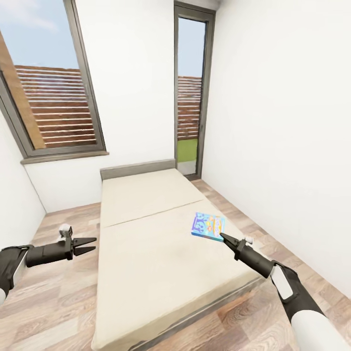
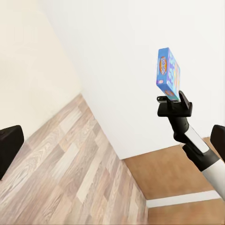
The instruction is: Put all the toys in the child's room - the three board games (two on the bed and one on the table), the two jigsaw puzzles on the table, and the tennis ball on the table - inside the toy box on the table in the child's room.
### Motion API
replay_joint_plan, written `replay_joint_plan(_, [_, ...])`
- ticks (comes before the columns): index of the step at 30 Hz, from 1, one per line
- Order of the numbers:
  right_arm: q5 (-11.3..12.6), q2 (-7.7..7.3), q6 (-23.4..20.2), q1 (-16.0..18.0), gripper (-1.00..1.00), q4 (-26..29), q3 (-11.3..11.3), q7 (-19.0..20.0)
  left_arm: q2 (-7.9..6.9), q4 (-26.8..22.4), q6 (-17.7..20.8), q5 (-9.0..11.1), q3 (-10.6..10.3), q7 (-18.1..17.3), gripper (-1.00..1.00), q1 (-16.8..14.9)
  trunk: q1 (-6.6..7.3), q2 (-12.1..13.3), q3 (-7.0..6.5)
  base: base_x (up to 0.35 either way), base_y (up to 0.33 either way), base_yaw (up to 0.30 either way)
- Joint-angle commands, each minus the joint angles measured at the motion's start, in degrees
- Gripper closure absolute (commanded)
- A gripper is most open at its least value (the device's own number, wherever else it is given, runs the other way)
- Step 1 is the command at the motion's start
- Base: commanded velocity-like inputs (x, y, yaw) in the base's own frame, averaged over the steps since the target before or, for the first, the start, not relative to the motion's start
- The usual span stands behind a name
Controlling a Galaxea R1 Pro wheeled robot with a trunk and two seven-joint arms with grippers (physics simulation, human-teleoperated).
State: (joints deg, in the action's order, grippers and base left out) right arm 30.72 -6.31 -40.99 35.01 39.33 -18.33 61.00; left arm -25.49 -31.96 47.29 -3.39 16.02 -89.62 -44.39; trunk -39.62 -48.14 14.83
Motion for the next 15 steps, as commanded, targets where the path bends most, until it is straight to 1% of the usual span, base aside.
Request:
replay_joint_plan(1, [0.33,-0.03,-0.41,0.06,1.00,-0.04,-0.10,0.08,0.01,-0.03,0.61,-0.38,0.15,-0.38,-1.00,-0.05,0.22,0.36,-0.16,0.000,0.000,-0.253])
replay_joint_plan(15, [0.39,-0.18,-0.41,0.12,1.00,-0.04,-0.28,0.08,-0.07,-0.03,0.44,-0.38,0.12,-0.38,-1.00,-0.02,3.29,5.97,-3.36,0.000,0.000,-0.253])
